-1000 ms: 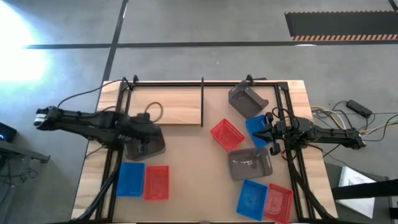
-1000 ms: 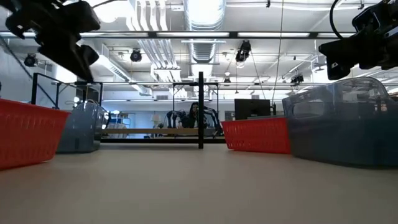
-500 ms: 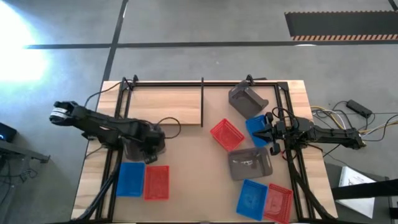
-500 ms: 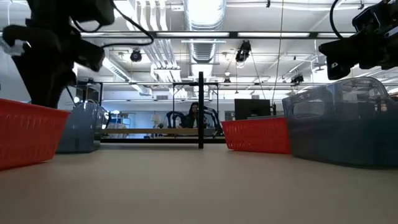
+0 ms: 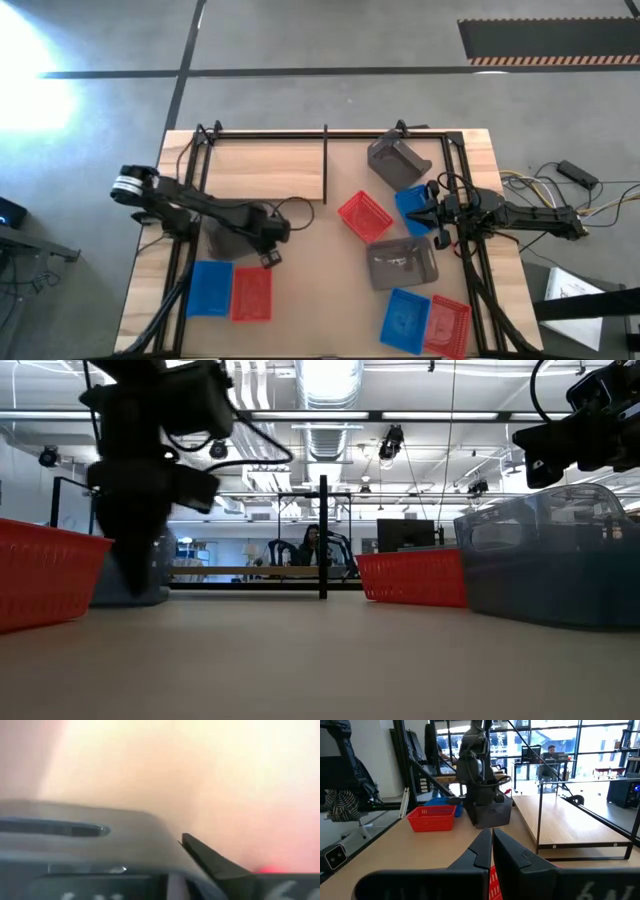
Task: Stack baskets on shelf by color
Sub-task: Put the middle black bin on the shelf
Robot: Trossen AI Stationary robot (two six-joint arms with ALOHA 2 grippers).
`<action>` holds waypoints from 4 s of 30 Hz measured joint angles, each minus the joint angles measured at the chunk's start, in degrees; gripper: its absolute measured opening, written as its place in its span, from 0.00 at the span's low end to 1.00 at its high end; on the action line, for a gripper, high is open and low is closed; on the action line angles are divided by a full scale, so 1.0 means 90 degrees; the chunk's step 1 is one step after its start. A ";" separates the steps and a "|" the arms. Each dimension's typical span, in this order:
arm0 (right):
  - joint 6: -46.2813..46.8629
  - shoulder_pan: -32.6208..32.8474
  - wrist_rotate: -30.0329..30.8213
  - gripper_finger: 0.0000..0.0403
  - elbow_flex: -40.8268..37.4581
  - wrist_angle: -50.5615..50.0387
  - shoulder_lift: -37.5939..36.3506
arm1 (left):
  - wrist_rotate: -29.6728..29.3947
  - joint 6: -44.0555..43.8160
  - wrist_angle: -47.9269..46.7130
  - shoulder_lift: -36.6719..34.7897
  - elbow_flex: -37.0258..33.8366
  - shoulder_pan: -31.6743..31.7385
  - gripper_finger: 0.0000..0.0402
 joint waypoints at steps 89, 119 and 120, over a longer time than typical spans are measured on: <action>0.0000 0.0001 0.0002 0.02 0.0001 0.0000 -0.0002 | -0.2420 0.4040 -0.2018 -0.0965 0.2892 0.0924 0.00; -0.0001 0.0001 0.0001 0.02 0.0001 0.0000 -0.0002 | -0.1654 0.5705 -0.0957 0.1200 0.3584 0.2096 0.00; -0.0001 0.0001 0.0000 0.02 -0.0001 0.0000 -0.0002 | -0.1659 0.5727 -0.0952 0.1200 0.3570 0.2094 0.00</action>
